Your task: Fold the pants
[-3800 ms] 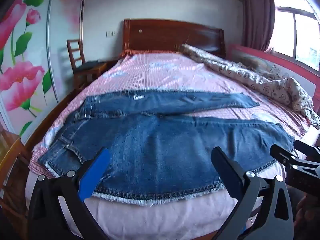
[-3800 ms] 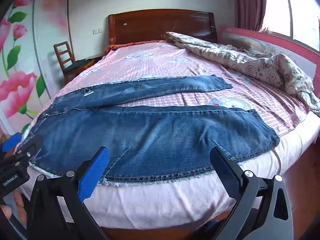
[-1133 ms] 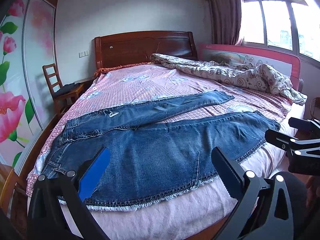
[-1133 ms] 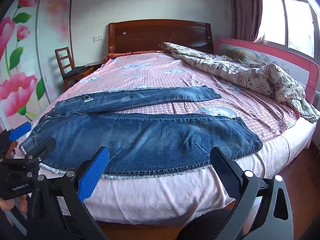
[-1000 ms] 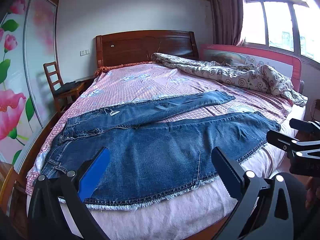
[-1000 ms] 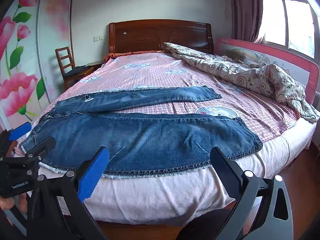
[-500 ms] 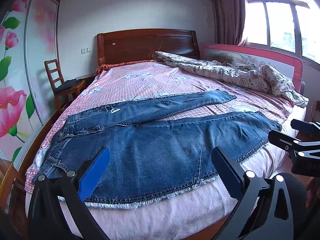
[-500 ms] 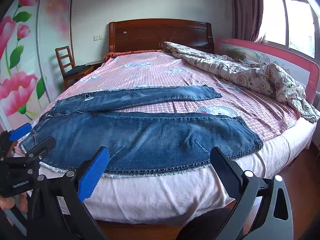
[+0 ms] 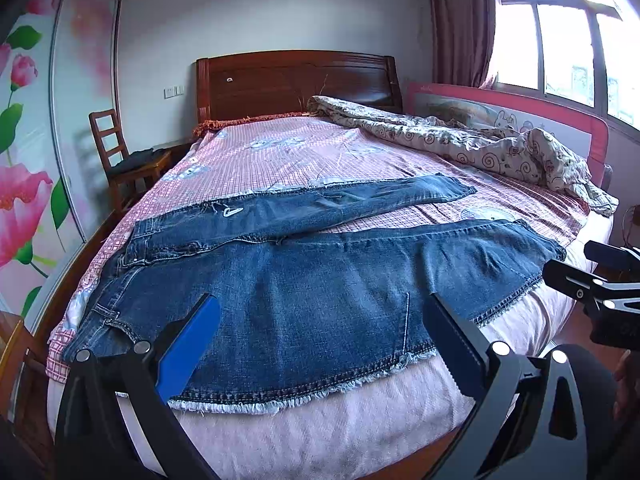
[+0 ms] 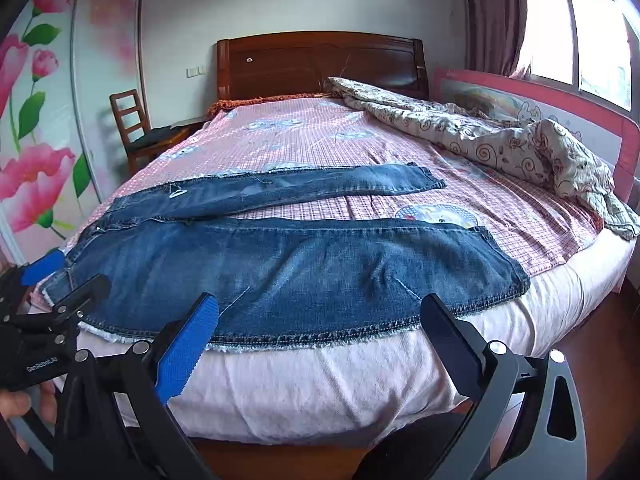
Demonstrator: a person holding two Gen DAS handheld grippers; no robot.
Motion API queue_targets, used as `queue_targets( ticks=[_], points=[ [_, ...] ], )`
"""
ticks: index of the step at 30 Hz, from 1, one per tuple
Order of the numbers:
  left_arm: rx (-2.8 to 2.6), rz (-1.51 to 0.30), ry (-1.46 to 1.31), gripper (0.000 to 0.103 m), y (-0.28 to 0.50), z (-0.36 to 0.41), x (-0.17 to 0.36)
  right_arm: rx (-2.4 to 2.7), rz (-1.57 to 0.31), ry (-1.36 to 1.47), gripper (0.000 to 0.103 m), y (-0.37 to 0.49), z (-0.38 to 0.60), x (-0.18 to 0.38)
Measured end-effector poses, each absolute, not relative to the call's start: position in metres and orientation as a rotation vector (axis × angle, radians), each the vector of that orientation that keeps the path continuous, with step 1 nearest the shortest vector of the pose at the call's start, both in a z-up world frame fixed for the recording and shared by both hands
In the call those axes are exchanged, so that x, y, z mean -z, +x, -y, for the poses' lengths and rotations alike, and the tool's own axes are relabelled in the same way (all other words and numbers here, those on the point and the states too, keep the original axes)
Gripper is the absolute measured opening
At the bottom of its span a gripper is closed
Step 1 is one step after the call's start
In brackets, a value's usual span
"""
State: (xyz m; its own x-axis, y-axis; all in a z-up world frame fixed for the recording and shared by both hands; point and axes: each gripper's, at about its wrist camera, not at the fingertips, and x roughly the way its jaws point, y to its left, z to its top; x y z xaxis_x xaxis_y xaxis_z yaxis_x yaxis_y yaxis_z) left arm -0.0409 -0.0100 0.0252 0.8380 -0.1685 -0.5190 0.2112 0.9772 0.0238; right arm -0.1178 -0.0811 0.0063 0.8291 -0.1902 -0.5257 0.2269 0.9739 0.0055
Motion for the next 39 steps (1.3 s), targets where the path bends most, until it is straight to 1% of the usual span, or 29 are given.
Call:
queue_targets(
  ticks=[5, 10, 13, 16, 22, 25, 28, 33, 35, 36, 37, 39],
  points=[
    [0.205, -0.57, 0.109, 0.101, -0.025, -0.01, -0.03, 0.197, -0.6, 0.123, 0.1, -0.109, 0.09, 0.0],
    [0.223, -0.596, 0.1, 0.101, 0.016, -0.055, -0.044, 0.163, -0.654, 0.167, 0.1, -0.097, 0.094, 0.009],
    [0.242, -0.636, 0.035, 0.101, 0.053, -0.093, -0.048, 0.145, -0.678, 0.172, 0.1, -0.089, 0.093, 0.012],
    [0.284, -0.701, -0.089, 0.101, 0.099, -0.138, -0.046, 0.117, -0.706, 0.184, 0.1, -0.077, 0.091, 0.014],
    [0.317, -0.818, -0.266, 0.101, 0.199, -0.215, -0.023, 0.065, -0.737, 0.178, 0.1, -0.052, 0.084, 0.012],
    [0.283, -0.835, -0.21, 0.101, 0.239, -0.234, -0.009, 0.043, -0.748, 0.184, 0.1, -0.036, 0.08, 0.011],
    [0.253, -0.842, -0.225, 0.101, 0.272, -0.254, 0.006, 0.021, -0.769, 0.192, 0.1, -0.02, 0.075, 0.012],
    [0.201, -0.869, -0.18, 0.1, 0.318, -0.267, 0.029, -0.031, -0.804, 0.174, 0.1, 0.006, 0.064, 0.017],
    [0.211, -0.894, -0.179, 0.095, 0.333, -0.272, 0.041, -0.041, -0.81, 0.176, 0.1, 0.014, 0.063, 0.017],
    [0.225, -0.913, -0.172, 0.089, 0.34, -0.272, 0.047, -0.043, -0.809, 0.177, 0.1, 0.017, 0.062, 0.017],
    [0.23, -0.928, -0.165, 0.086, 0.344, -0.272, 0.053, -0.046, -0.811, 0.182, 0.1, 0.02, 0.062, 0.017],
    [0.232, -0.947, -0.146, 0.085, 0.35, -0.271, 0.062, -0.05, -0.822, 0.196, 0.1, 0.024, 0.062, 0.019]
  ],
)
